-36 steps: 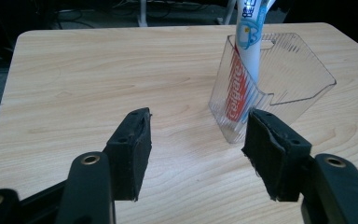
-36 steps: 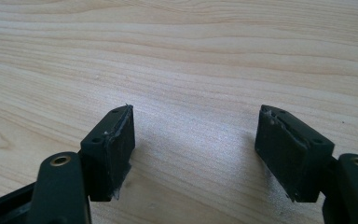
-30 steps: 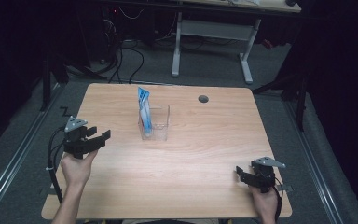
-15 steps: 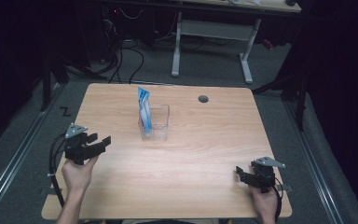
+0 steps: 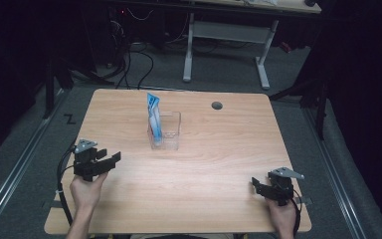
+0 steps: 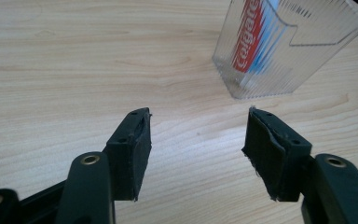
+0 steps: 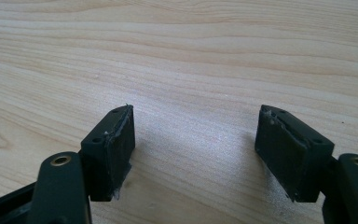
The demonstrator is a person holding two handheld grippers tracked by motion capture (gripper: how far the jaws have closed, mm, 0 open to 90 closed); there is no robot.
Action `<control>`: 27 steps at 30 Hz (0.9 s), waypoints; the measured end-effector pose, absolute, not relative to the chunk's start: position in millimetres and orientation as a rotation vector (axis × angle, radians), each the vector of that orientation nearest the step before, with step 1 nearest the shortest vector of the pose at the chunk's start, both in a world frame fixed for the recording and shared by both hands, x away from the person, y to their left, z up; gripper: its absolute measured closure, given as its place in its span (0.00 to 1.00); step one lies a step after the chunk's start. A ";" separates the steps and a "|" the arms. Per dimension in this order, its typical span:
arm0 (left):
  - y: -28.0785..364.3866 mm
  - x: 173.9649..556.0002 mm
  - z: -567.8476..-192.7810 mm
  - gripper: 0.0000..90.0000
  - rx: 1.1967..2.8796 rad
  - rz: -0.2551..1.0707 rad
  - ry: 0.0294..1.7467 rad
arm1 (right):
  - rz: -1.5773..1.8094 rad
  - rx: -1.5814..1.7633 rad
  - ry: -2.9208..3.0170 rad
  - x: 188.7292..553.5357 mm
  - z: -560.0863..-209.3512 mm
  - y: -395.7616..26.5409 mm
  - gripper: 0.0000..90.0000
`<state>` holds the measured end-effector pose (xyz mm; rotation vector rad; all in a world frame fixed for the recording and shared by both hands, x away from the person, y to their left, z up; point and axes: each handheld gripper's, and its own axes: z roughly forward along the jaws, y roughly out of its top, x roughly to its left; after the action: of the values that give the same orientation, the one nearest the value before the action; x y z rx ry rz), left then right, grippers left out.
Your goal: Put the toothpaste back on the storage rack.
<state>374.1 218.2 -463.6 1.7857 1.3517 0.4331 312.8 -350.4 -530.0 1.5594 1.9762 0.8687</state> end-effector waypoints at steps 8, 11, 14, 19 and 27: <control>213.4 373.5 -476.2 0.46 1.822 0.424 1.363 | 0.869 1.561 1.976 312.8 -530.0 -350.4 0.32; 211.8 373.2 -480.1 0.46 1.838 0.423 1.361 | 0.869 1.559 1.976 312.8 -530.0 -350.4 0.32; 210.7 373.3 -484.3 0.45 1.843 0.418 1.365 | 0.868 1.559 1.976 312.8 -530.0 -350.4 0.32; 207.7 373.0 -492.1 0.45 1.864 0.420 1.370 | 0.868 1.559 1.976 312.8 -530.0 -350.4 0.32; 202.2 372.7 -503.8 0.45 1.891 0.432 1.381 | 0.867 1.559 1.976 312.8 -530.0 -350.4 0.32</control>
<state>372.7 202.2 -503.8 1.8908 1.3815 0.4320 312.8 -350.4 -530.0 1.5591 1.9765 0.8675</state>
